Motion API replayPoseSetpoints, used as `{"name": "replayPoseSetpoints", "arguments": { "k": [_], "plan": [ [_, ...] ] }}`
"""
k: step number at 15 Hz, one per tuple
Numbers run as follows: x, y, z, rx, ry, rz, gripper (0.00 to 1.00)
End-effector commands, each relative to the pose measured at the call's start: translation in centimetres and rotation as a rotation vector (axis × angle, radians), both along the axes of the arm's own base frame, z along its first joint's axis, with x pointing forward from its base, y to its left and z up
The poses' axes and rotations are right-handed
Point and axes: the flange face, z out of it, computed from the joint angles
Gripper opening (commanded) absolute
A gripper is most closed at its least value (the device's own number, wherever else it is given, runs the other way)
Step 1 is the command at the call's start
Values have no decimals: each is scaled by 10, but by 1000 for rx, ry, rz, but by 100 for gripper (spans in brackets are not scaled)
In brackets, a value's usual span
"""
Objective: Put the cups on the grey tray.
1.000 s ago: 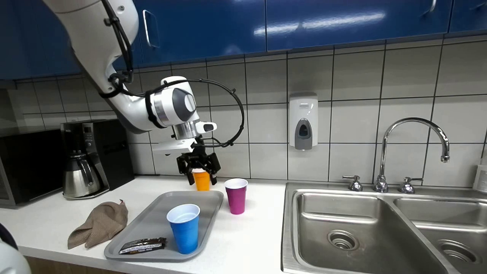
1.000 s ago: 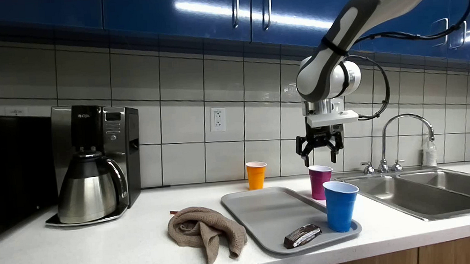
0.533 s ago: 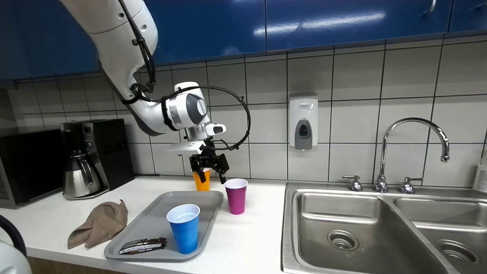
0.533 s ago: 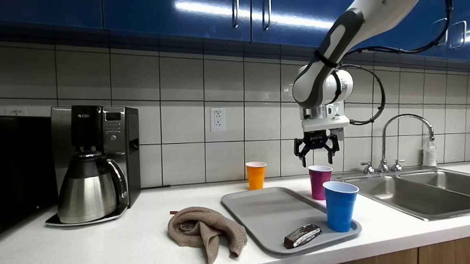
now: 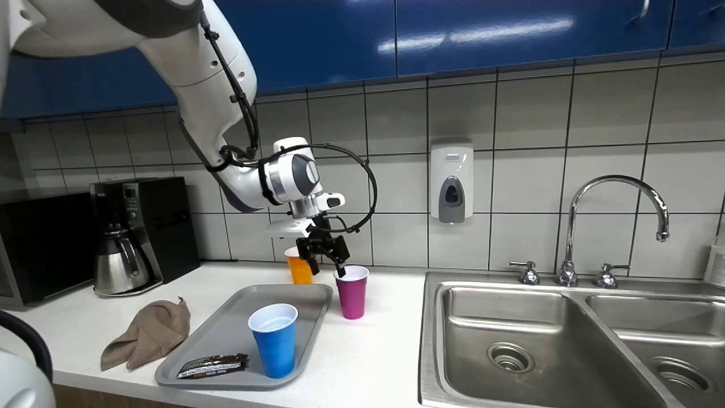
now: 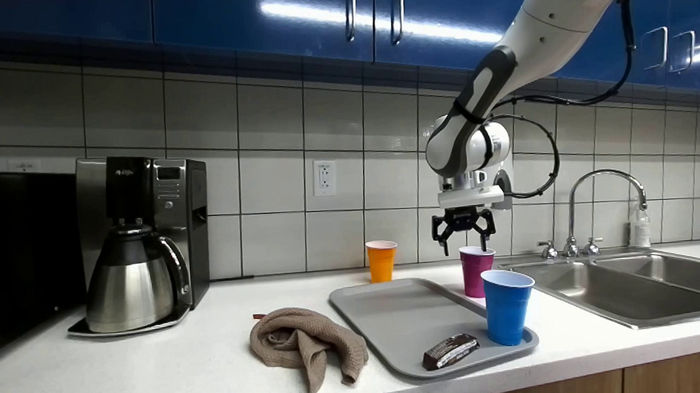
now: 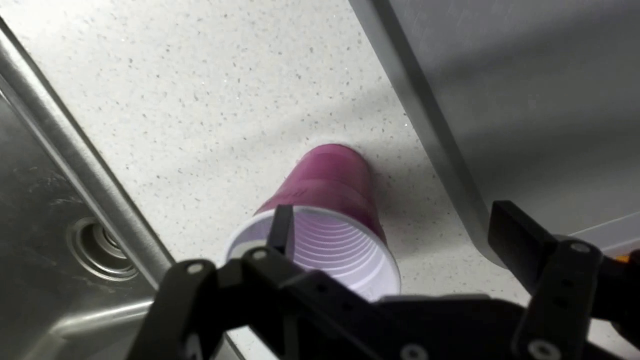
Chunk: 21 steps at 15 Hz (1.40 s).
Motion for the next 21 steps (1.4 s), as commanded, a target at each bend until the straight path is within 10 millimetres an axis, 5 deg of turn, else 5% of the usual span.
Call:
{"name": "replayPoseSetpoints", "arguments": {
  "k": [1, 15, 16, 17, 21],
  "plan": [
    [24, 4, 2, -12, -14, -42, 100],
    [56, -7, -21, -24, -19, -150, 100],
    [57, -7, -21, -23, -23, -152, 75],
    [57, -8, -21, -21, -23, -155, 74],
    [59, -9, -21, -22, -28, -163, 42]
  ]
}}
